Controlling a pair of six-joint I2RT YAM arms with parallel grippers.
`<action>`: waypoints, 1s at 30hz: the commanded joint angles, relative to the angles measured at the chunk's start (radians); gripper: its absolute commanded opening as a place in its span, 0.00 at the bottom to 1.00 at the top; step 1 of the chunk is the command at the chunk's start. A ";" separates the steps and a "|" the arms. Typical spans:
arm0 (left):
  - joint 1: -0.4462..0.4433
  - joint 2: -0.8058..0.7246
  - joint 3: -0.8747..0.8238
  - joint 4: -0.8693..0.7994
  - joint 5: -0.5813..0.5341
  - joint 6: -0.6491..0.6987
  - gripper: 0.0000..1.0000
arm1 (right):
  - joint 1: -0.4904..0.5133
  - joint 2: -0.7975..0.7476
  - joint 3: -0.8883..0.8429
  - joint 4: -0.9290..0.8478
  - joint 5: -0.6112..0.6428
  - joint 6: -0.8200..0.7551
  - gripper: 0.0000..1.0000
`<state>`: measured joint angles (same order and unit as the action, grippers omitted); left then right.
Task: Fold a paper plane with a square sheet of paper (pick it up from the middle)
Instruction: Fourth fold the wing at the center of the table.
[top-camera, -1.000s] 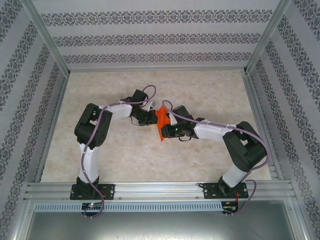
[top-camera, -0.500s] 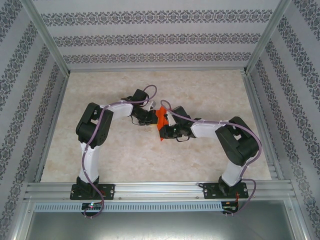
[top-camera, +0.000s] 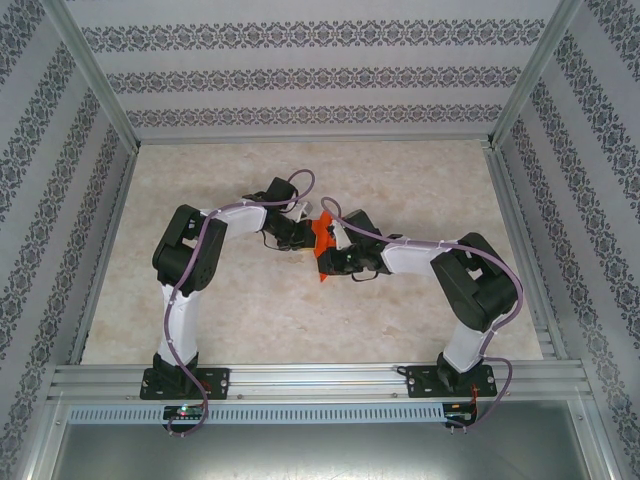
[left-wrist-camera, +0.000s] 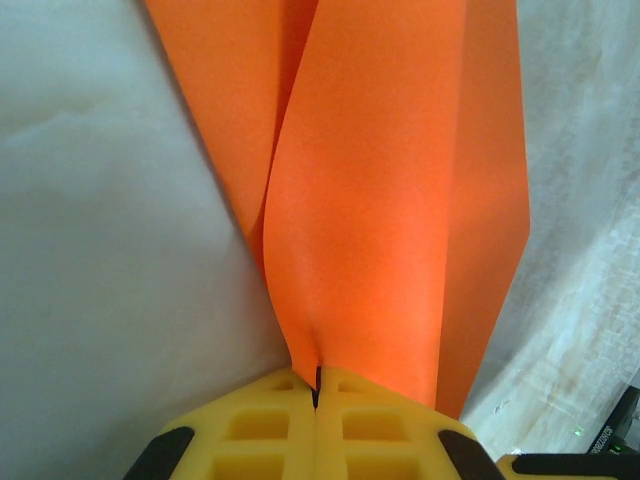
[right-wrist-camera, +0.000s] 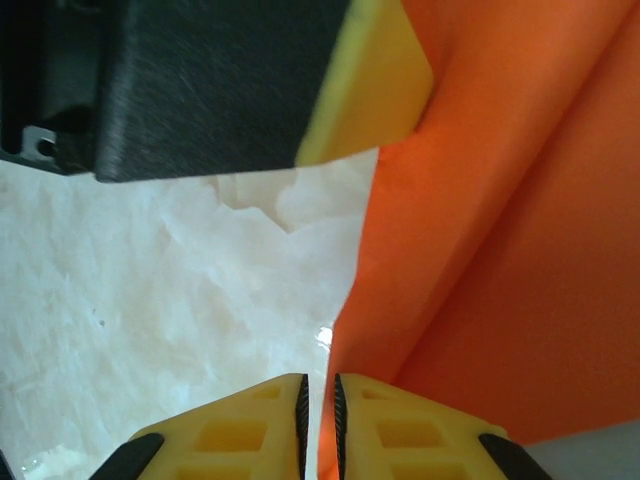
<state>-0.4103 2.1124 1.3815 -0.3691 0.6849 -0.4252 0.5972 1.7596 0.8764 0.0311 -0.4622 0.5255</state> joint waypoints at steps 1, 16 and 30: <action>0.008 0.029 0.020 -0.033 -0.027 0.032 0.00 | -0.010 -0.006 0.037 0.026 -0.023 0.007 0.17; 0.008 0.043 0.031 -0.036 -0.028 0.031 0.00 | -0.023 0.081 0.085 0.021 -0.052 -0.007 0.16; 0.008 0.062 0.067 -0.045 -0.035 0.028 0.00 | -0.024 0.117 0.086 0.025 -0.055 -0.013 0.17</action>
<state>-0.4103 2.1338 1.4273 -0.4236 0.6846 -0.4221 0.5842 1.8603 0.9428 0.0471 -0.4995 0.5247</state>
